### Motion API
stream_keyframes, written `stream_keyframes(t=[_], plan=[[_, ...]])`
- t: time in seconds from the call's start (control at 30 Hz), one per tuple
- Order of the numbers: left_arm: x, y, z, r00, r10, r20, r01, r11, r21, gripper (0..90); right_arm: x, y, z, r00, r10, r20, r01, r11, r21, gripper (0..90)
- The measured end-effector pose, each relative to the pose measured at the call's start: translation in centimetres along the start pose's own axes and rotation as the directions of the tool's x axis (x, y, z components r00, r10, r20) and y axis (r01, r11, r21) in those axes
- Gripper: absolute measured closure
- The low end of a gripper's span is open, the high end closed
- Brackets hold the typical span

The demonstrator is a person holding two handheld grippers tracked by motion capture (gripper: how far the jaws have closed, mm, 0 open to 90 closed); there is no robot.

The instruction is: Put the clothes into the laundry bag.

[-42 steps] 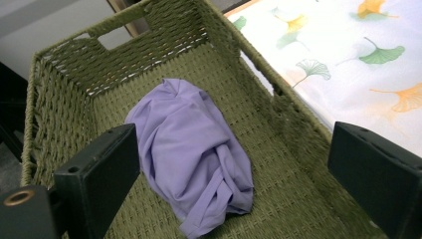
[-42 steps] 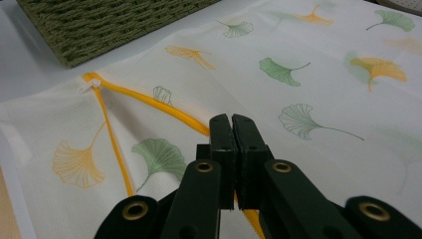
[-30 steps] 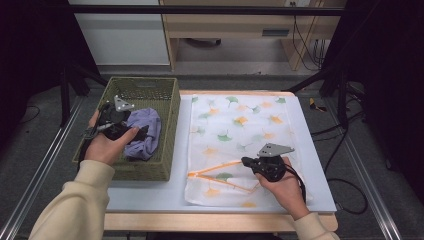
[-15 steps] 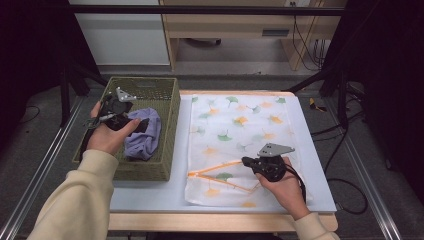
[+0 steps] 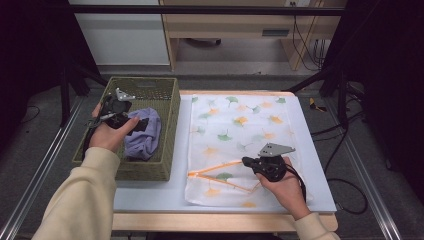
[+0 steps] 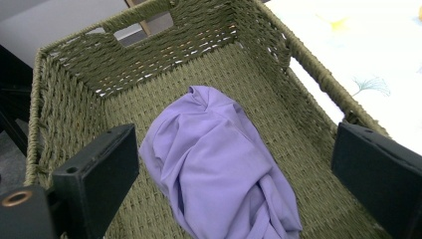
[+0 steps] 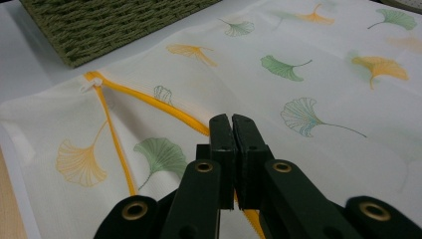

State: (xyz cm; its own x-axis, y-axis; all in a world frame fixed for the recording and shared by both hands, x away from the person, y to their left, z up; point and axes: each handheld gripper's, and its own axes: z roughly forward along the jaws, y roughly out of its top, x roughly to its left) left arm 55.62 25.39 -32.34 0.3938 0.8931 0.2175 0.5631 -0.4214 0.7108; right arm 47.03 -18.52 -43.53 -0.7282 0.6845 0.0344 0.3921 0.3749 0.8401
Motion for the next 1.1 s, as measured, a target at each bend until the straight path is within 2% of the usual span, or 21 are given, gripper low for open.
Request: stream_keyframes(t=[0.33,0.47,0.6,0.77,0.97,1.1], plan=[[0.8,-0.3,2.3,0.9997,-0.025,-0.001,0.025,0.9992,0.03,4.5,0.1,-0.1,0.0,1.0,0.0,0.0,0.0,1.0,0.007,88.6],[1.0,-0.4,3.3,0.9998,-0.004,-0.018,0.005,0.999,0.044,4.5,0.1,-0.1,0.0,1.0,-0.001,-0.002,0.001,1.0,0.003,88.6],[1.3,-0.7,4.4,1.0,0.006,-0.003,-0.006,0.9986,0.053,4.4,0.0,-0.1,0.0,1.0,0.001,-0.005,-0.001,1.0,0.002,88.6],[1.7,-0.9,5.0,1.0,0.004,-0.002,-0.004,0.9981,0.062,4.4,0.0,-0.2,0.0,1.0,-0.004,-0.005,0.004,1.0,0.006,88.6],[1.7,-1.4,5.7,0.9999,-0.002,0.012,0.0,0.994,0.11,4.5,0.1,-0.3,0.0,0.9999,-0.009,-0.004,0.009,1.0,0.011,88.6],[1.6,-1.5,6.1,0.9999,-0.005,0.016,0.004,0.9938,0.111,4.6,0.1,-0.2,0.0,1.0,-0.003,-0.005,0.003,1.0,0.007,88.6]])
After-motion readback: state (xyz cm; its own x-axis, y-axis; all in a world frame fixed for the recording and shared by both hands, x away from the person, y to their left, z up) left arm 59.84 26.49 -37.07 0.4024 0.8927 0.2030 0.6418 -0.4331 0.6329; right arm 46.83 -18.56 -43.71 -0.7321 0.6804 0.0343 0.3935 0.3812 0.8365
